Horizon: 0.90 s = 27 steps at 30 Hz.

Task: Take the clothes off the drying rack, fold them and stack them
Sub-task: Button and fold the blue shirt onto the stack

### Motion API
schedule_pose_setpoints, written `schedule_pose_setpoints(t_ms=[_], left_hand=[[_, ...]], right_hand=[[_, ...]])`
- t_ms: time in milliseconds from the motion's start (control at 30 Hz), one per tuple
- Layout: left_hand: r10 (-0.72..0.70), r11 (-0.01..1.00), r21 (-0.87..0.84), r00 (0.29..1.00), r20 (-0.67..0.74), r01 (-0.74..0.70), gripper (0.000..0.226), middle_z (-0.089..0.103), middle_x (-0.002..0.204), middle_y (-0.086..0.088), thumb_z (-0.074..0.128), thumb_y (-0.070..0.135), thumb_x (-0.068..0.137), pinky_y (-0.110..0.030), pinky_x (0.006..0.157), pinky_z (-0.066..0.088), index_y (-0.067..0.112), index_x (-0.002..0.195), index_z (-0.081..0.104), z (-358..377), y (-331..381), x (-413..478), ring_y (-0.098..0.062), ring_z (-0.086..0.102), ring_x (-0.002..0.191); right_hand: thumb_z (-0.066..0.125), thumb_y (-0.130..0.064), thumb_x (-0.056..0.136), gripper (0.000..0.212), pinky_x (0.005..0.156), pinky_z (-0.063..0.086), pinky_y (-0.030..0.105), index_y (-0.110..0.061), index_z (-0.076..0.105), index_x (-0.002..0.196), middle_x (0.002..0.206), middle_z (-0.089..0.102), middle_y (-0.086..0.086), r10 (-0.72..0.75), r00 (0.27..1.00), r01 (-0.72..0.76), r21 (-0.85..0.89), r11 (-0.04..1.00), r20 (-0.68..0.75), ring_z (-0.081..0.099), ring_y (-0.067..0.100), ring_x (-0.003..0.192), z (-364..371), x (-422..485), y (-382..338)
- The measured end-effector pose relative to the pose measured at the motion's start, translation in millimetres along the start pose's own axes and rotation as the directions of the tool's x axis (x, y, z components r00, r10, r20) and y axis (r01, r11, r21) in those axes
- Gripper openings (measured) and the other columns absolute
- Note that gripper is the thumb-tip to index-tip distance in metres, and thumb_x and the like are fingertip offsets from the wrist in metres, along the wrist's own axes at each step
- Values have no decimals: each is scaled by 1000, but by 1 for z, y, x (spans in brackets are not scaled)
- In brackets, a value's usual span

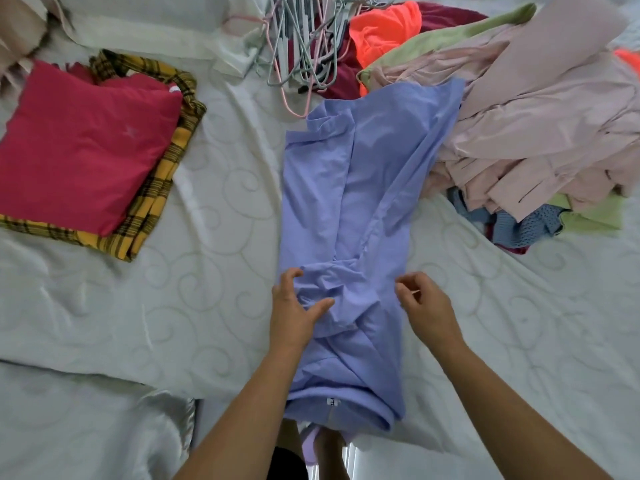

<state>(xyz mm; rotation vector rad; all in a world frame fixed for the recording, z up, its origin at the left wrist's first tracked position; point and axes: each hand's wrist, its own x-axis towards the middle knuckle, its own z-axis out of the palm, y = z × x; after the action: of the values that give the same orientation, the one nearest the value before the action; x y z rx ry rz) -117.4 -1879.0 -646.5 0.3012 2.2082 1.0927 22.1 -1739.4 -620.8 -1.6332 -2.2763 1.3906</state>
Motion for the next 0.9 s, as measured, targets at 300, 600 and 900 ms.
schedule_pose_setpoints(t_ms=[300,600,900], left_hand=[[-264,946,197,964,3,259,37,48,108,-14,80,38,67,-32,95,42,8,87,69,16,-1,14,-31,53,103],[-196,974,123,981,13,193,20,49,84,-5,74,26,77,-20,75,45,11,69,64,22,2,22,-18,54,78],[41,978,-207,991,128,-14,42,40,54,12,60,41,78,-11,54,31,26,54,29,-10,8,-4,0,38,51]], right_hand=[[53,-22,90,32,92,39,36,3,58,109,113,56,22,-160,933,163,-18,986,-321,53,32,107,-48,151,-91],[39,-37,65,44,77,47,37,-10,65,87,88,55,6,226,892,-125,266,956,-392,54,24,80,-85,304,-57],[54,-15,78,12,48,45,24,-13,49,89,75,50,1,271,874,-109,382,918,-403,55,21,73,-92,263,-99]])
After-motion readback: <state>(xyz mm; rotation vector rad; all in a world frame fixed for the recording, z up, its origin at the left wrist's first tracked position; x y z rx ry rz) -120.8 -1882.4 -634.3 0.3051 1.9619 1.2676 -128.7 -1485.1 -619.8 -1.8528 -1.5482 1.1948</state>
